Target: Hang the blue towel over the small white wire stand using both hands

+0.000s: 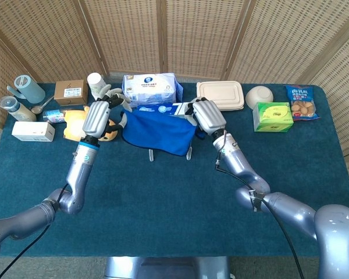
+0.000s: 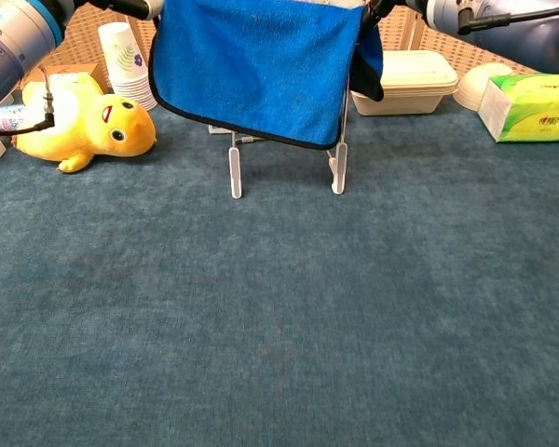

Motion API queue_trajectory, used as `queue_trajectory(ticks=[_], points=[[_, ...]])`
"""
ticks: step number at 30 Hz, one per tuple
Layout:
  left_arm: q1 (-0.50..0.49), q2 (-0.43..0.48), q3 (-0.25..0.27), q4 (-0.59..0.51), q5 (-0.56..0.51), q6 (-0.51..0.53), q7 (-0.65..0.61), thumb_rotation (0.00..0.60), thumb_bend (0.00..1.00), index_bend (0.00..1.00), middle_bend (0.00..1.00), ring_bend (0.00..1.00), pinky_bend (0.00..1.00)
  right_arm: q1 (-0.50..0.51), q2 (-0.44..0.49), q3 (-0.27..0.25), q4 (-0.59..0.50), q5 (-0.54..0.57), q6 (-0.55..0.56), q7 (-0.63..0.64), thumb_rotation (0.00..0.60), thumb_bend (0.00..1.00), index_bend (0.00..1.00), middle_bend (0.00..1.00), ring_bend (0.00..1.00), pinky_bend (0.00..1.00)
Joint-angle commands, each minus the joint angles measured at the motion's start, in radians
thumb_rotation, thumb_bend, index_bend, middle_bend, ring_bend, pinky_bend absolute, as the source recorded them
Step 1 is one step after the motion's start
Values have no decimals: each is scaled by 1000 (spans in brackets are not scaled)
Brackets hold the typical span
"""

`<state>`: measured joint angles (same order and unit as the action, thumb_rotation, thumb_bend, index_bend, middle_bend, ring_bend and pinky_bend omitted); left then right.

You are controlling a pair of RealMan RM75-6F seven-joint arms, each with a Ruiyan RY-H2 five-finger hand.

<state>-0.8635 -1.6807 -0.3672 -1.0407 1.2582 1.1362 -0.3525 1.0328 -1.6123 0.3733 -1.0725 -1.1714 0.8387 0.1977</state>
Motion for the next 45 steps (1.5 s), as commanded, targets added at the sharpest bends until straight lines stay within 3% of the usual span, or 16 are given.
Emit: queue_trajectory(ticks=[1, 45], points=[[1, -1, -1, 1, 1, 1, -2, 600, 591, 810, 405, 199, 41, 0, -2, -1, 6, -2, -1, 1, 600, 375, 977, 564, 373, 270], [-28, -47, -7, 17, 12, -16, 16, 600, 587, 810, 406, 193, 32, -23, 5, -4, 70, -6, -7, 21, 600, 376, 978, 564, 373, 270]])
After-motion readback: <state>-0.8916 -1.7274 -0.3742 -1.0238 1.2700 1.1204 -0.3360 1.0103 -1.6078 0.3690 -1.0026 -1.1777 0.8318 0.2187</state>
